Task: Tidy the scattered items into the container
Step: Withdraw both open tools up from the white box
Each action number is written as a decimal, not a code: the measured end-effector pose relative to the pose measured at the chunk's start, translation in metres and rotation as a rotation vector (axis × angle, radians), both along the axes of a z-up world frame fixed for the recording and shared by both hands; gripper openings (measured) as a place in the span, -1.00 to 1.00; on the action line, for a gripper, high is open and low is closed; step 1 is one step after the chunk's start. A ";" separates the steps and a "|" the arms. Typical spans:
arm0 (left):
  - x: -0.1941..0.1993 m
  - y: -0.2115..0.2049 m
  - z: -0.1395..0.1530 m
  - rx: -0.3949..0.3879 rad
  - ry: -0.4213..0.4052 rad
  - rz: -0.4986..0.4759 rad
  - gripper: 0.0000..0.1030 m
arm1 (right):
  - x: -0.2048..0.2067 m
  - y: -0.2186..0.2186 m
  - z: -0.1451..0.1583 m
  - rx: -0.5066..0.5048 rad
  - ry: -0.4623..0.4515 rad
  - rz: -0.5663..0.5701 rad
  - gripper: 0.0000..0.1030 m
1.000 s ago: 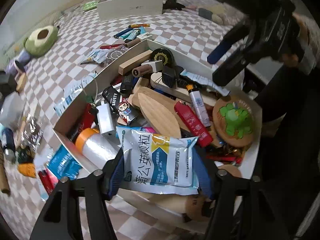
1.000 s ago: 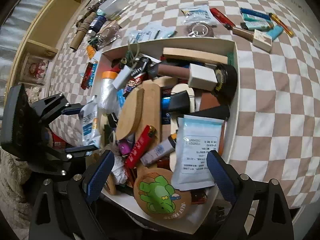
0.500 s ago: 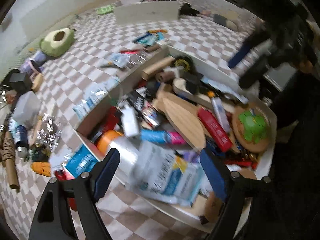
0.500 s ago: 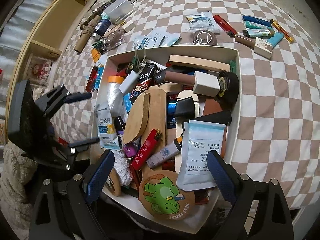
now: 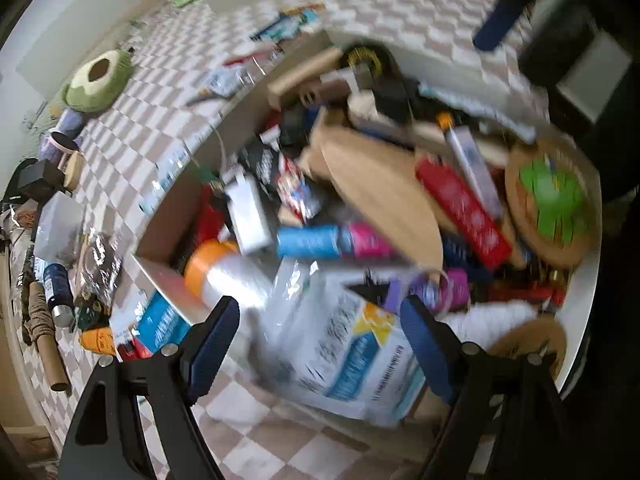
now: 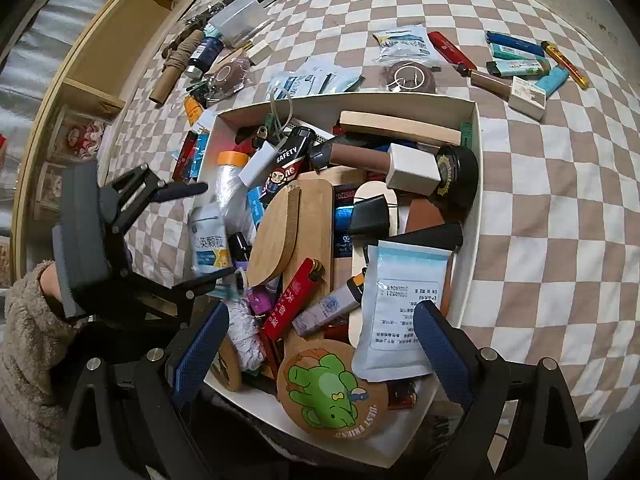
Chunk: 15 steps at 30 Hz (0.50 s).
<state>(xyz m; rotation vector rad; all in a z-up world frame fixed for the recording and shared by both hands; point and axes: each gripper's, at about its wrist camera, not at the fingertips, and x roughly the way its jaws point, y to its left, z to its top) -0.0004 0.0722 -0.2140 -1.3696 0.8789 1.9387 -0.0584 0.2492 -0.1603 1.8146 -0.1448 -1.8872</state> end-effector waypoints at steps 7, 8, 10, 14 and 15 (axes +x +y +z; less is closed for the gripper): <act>0.005 -0.019 0.004 0.043 -0.027 0.022 0.61 | -0.001 0.002 -0.001 -0.001 -0.005 -0.001 0.81; 0.004 -0.022 0.008 0.070 -0.030 0.032 0.61 | -0.001 0.001 -0.001 -0.003 -0.004 0.000 0.81; 0.000 -0.025 0.018 0.127 -0.037 0.060 0.61 | 0.000 0.000 0.000 -0.006 -0.002 0.002 0.81; -0.007 -0.029 0.033 0.150 -0.001 0.101 0.61 | 0.000 -0.001 0.001 -0.006 0.001 0.003 0.81; -0.008 -0.030 0.036 0.142 0.015 0.105 0.61 | 0.000 -0.001 0.001 -0.005 0.002 0.003 0.81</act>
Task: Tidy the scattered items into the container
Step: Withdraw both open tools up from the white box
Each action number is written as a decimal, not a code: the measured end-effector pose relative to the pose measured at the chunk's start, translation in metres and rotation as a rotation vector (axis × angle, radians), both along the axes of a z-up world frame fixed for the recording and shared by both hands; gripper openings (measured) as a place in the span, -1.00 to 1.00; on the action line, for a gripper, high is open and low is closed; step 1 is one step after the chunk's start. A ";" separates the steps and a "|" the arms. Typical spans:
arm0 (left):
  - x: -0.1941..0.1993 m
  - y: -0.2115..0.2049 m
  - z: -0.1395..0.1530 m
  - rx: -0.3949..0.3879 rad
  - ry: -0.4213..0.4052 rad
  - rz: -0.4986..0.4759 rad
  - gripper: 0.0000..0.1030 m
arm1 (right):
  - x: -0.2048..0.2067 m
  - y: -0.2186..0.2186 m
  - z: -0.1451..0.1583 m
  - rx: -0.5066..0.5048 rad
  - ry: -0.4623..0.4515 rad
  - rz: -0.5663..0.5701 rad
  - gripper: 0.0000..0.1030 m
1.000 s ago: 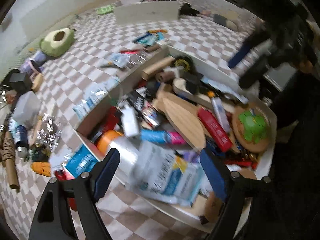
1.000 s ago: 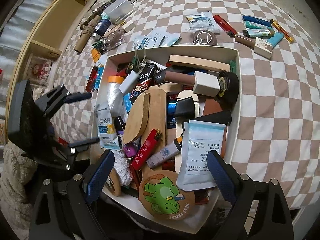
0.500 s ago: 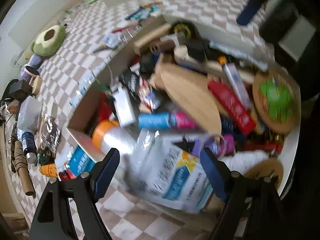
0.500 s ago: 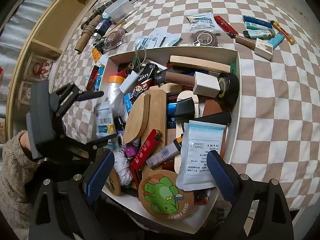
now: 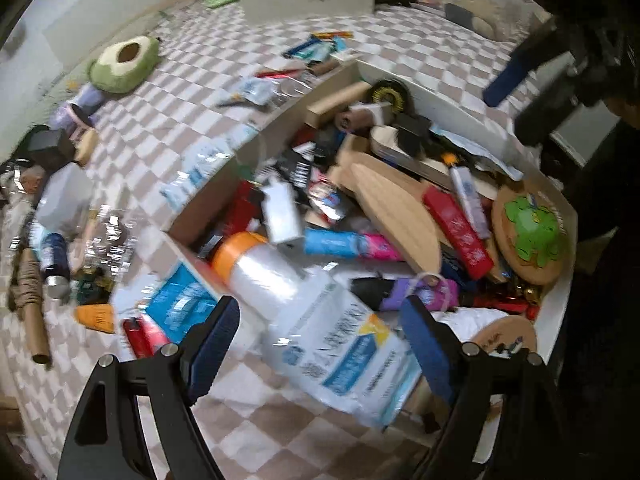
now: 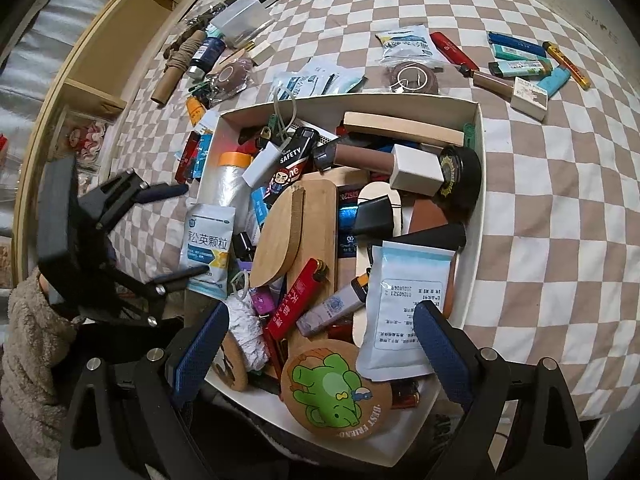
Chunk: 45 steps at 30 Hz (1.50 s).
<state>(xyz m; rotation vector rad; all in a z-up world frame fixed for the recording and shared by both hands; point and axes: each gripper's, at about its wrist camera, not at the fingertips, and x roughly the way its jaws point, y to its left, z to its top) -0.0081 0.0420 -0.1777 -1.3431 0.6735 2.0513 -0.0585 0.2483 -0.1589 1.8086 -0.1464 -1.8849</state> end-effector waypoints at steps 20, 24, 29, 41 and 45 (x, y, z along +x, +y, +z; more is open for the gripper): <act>-0.008 0.012 -0.038 -0.312 0.014 -0.037 0.85 | -0.001 -0.004 -0.001 0.000 -0.011 0.009 0.81; -0.013 0.024 -0.041 -0.314 0.020 -0.050 0.85 | 0.000 -0.004 -0.001 0.001 -0.011 0.009 0.81; -0.012 0.028 -0.031 -0.297 0.028 -0.082 0.80 | 0.000 -0.002 -0.002 0.002 -0.013 0.007 0.81; 0.000 0.019 -0.036 -0.445 -0.003 -0.067 0.81 | 0.000 -0.003 -0.001 -0.004 -0.015 0.016 0.81; 0.004 0.030 -0.056 -0.599 0.041 -0.116 0.85 | 0.001 -0.003 0.001 -0.006 -0.010 0.019 0.81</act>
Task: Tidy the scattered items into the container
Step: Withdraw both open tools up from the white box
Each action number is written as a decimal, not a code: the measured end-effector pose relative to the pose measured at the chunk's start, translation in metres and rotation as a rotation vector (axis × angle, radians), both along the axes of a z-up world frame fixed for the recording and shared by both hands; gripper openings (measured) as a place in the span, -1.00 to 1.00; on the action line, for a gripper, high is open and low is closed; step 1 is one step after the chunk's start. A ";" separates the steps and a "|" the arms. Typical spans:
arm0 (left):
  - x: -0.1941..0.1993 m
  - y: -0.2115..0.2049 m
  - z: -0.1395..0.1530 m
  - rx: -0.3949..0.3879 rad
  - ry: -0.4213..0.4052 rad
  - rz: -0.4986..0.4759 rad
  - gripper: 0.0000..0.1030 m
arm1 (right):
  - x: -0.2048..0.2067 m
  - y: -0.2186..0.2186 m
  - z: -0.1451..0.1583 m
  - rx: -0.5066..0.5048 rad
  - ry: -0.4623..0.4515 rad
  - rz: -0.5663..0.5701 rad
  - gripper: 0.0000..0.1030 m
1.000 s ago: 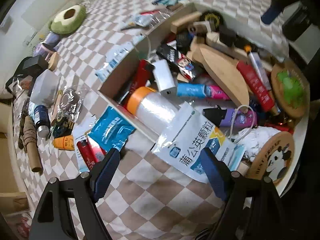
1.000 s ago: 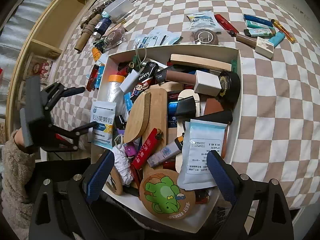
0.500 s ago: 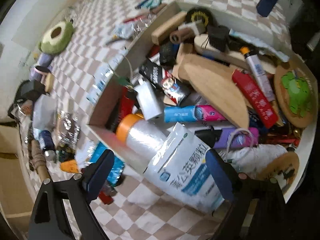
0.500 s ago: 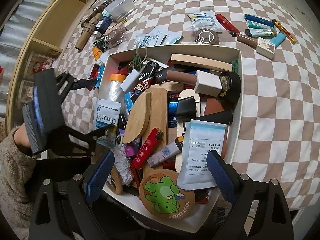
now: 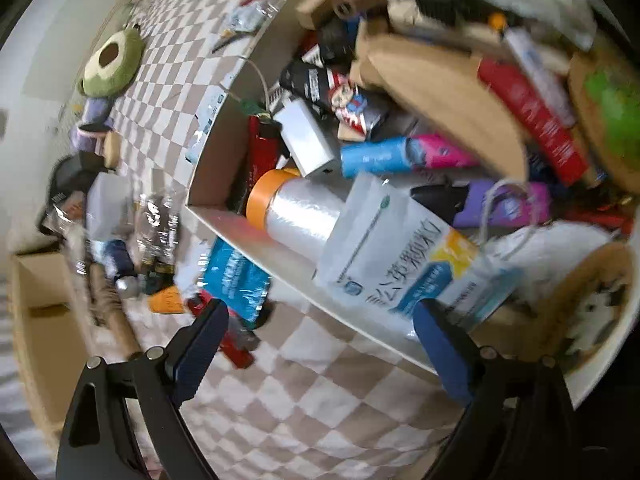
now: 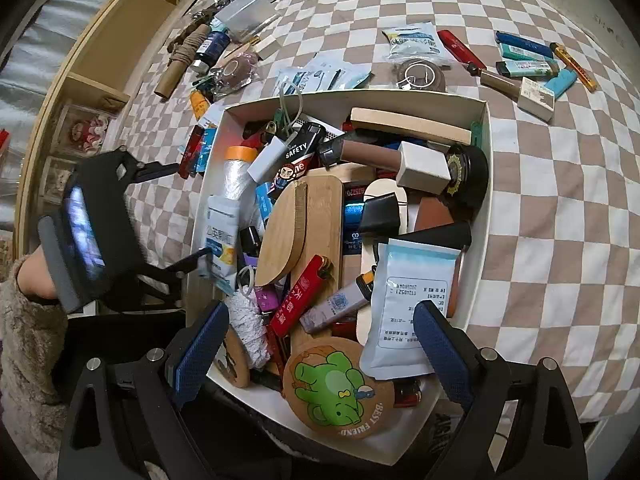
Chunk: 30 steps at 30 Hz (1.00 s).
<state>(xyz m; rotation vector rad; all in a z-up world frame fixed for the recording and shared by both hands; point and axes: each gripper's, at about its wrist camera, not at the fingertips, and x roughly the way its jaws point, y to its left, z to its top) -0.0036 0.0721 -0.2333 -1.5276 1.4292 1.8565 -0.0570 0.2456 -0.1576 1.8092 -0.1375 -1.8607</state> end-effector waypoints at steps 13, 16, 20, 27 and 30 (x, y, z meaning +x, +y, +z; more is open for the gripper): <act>-0.017 -0.021 0.023 0.163 -0.047 0.117 0.81 | -0.002 0.006 -0.002 0.008 0.001 -0.014 0.81; -0.019 -0.023 0.043 0.305 -0.043 0.175 0.81 | 0.000 0.004 0.000 -0.004 0.013 -0.011 0.81; -0.021 -0.024 0.070 0.494 -0.008 0.244 0.81 | 0.005 -0.002 0.010 -0.008 0.090 0.019 1.00; -0.023 -0.027 0.096 0.589 0.098 0.286 0.81 | 0.005 -0.007 0.023 -0.011 0.188 0.013 1.00; -0.022 -0.033 0.105 0.621 0.146 0.284 0.96 | 0.006 -0.009 0.028 0.003 0.236 0.007 1.00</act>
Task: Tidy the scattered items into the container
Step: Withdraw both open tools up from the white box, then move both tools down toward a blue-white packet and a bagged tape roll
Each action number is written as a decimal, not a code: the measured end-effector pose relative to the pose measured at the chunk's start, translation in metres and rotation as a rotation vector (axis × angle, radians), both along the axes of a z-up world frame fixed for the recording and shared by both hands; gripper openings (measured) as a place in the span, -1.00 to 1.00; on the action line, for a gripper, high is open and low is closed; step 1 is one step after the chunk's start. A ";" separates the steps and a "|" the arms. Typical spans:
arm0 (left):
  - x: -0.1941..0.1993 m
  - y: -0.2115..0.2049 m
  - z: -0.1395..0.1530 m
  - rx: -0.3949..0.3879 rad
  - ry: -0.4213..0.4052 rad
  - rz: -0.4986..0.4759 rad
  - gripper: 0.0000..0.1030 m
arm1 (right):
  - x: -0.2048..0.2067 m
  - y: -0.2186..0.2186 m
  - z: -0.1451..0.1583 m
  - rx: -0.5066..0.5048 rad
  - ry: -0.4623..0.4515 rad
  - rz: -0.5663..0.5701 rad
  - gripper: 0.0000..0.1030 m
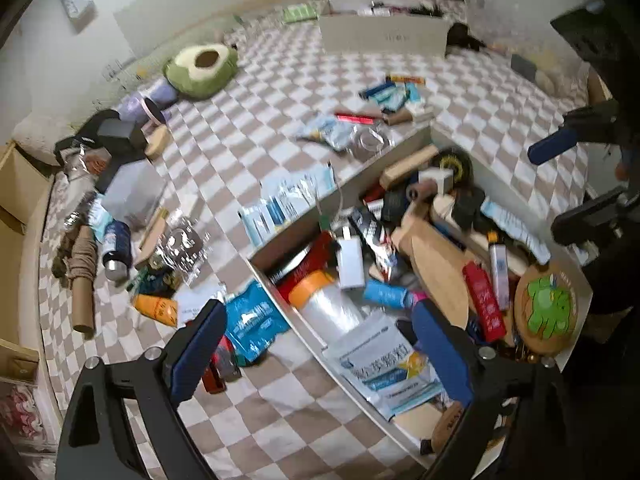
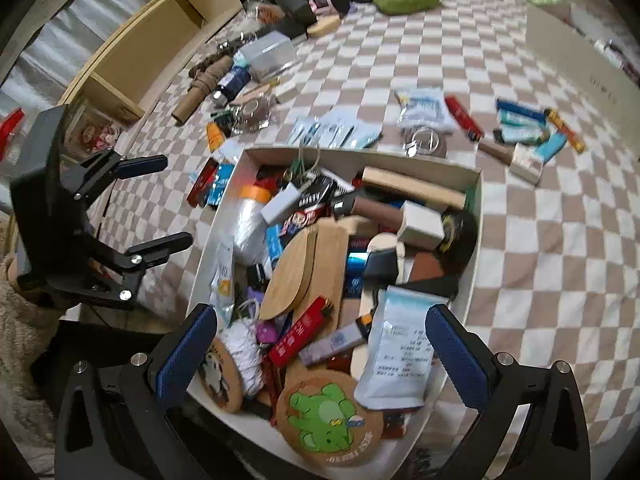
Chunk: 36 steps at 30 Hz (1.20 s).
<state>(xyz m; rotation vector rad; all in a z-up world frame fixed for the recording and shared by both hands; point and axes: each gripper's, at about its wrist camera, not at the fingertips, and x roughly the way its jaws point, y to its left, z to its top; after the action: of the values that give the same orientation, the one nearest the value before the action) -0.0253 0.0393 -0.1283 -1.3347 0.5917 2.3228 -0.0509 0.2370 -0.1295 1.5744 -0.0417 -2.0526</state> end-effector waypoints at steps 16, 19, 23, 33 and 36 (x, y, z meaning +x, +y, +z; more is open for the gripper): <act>0.010 -0.014 0.041 0.138 0.125 0.084 1.00 | 0.011 0.002 0.043 -0.046 0.246 -0.073 1.00; 0.009 -0.022 0.050 0.173 0.170 0.119 1.00 | 0.010 0.005 0.052 -0.008 0.325 -0.107 1.00; 0.005 -0.033 0.055 0.184 0.208 0.160 1.00 | 0.002 0.015 0.058 0.017 0.373 -0.149 1.00; -0.021 -0.078 0.063 0.285 0.222 0.329 1.00 | -0.027 0.051 0.071 -0.038 0.399 -0.203 1.00; -0.030 -0.089 0.069 0.303 0.227 0.353 1.00 | -0.043 0.063 0.072 -0.045 0.379 -0.255 1.00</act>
<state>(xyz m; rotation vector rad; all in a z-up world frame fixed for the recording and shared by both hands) -0.0558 -0.0498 -0.0597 -1.1127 0.0571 2.7351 -0.0934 0.3001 -0.0575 1.1786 -0.1542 -2.4993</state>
